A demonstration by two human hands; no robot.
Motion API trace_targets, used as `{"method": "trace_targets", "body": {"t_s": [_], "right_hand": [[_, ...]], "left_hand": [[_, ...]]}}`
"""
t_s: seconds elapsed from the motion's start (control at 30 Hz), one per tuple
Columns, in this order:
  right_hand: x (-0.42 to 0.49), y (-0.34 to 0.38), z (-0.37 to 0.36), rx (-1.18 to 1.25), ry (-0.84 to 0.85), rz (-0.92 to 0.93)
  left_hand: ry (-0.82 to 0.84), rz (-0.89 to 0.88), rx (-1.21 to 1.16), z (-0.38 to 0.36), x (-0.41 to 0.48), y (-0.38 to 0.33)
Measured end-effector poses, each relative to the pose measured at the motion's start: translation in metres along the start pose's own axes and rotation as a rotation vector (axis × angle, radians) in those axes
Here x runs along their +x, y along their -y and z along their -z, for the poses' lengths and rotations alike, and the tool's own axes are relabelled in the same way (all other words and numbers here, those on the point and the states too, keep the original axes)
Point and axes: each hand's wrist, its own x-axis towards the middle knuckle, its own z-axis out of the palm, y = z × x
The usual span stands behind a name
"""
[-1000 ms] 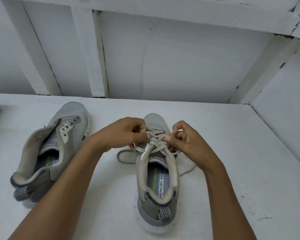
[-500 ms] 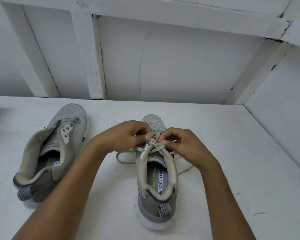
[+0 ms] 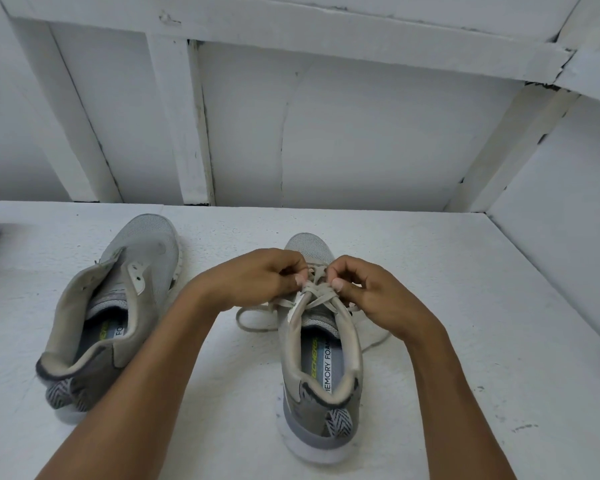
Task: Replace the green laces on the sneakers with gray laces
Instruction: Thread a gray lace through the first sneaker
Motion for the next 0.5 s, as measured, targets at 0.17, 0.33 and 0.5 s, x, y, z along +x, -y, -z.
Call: {"method": "trace_targets", "body": {"t_s": [0.17, 0.33, 0.5], "right_hand": [[-0.002, 0.001, 0.0, 0.094, -0.004, 0.005], [-0.004, -0.002, 0.002, 0.1, 0.007, -0.006], [-0.002, -0.005, 0.0, 0.057, 0.007, -0.015]], "left_hand": [[0.066, 0.062, -0.268, 0.011, -0.007, 0.005], [0.016, -0.028, -0.137, 0.009, -0.009, 0.001], [-0.008, 0.014, -0.133, 0.006, -0.007, -0.006]]}}
